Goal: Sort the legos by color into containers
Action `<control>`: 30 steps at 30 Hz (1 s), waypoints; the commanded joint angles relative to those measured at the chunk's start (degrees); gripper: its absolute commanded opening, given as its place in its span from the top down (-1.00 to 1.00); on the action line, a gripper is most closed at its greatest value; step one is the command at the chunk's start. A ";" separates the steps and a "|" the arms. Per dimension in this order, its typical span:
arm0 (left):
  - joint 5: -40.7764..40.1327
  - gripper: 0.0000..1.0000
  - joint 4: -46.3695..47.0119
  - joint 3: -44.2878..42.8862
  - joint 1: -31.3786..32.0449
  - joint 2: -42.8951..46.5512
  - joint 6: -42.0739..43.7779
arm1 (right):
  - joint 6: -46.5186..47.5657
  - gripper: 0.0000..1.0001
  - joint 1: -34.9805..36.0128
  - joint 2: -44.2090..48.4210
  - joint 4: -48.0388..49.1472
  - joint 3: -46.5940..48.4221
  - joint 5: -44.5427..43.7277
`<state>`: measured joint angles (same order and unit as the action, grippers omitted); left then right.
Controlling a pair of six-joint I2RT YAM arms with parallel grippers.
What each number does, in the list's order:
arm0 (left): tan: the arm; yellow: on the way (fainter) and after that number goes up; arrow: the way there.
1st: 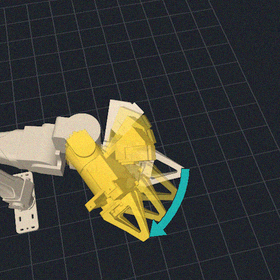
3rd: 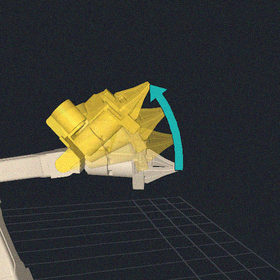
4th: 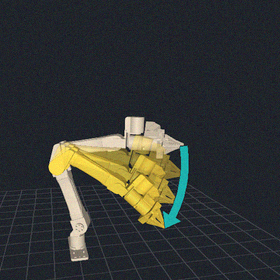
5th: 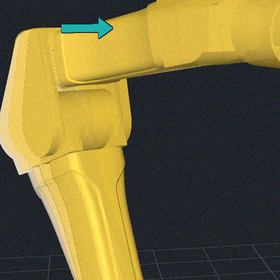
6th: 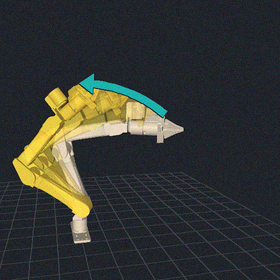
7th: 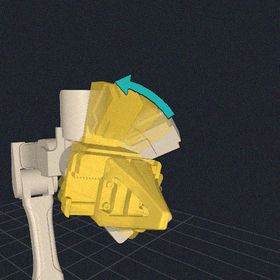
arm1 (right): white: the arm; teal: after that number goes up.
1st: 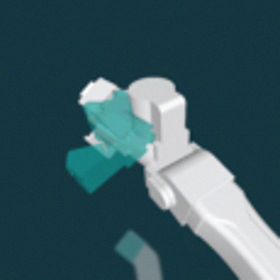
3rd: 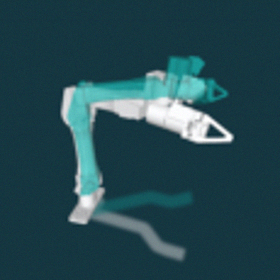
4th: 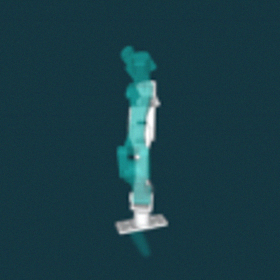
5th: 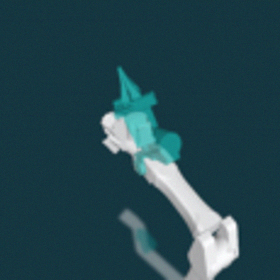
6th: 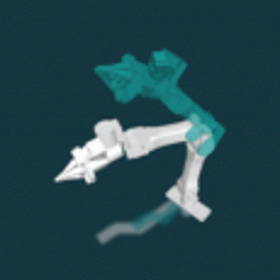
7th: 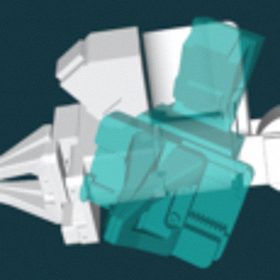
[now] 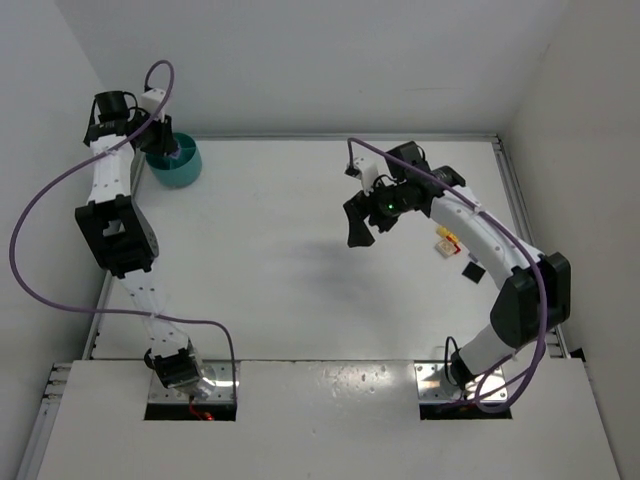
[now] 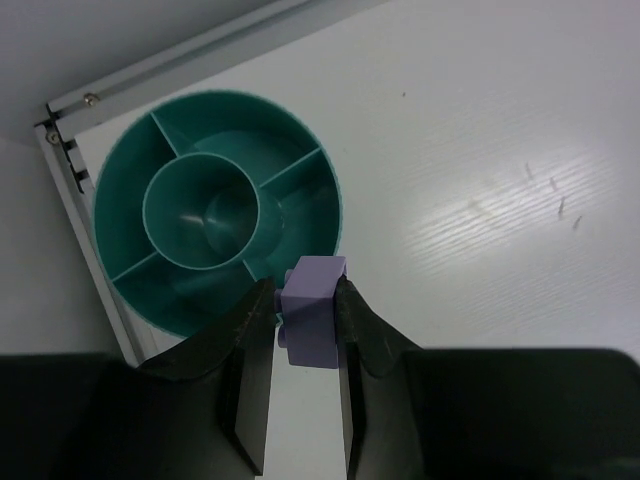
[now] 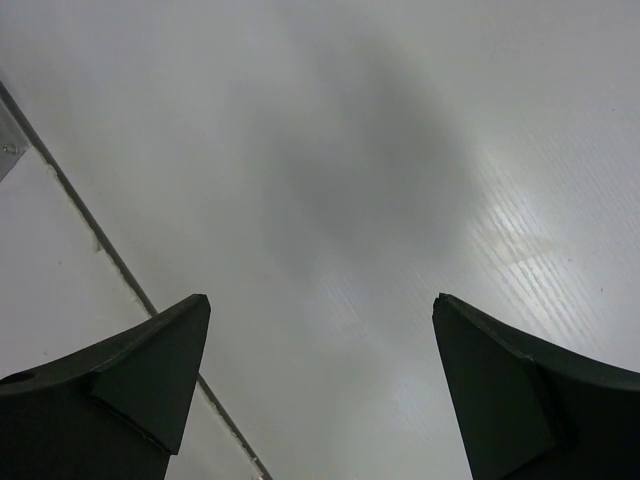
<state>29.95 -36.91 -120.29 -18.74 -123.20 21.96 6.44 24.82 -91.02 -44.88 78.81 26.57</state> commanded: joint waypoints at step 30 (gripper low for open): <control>-5.87 0.62 2.18 -0.39 4.33 -5.65 11.62 | -1.51 -0.87 -1.70 -3.11 2.52 0.91 2.00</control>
<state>23.07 -36.34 -121.78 -15.92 -129.38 32.64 5.52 23.33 -94.28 -43.94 78.78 27.38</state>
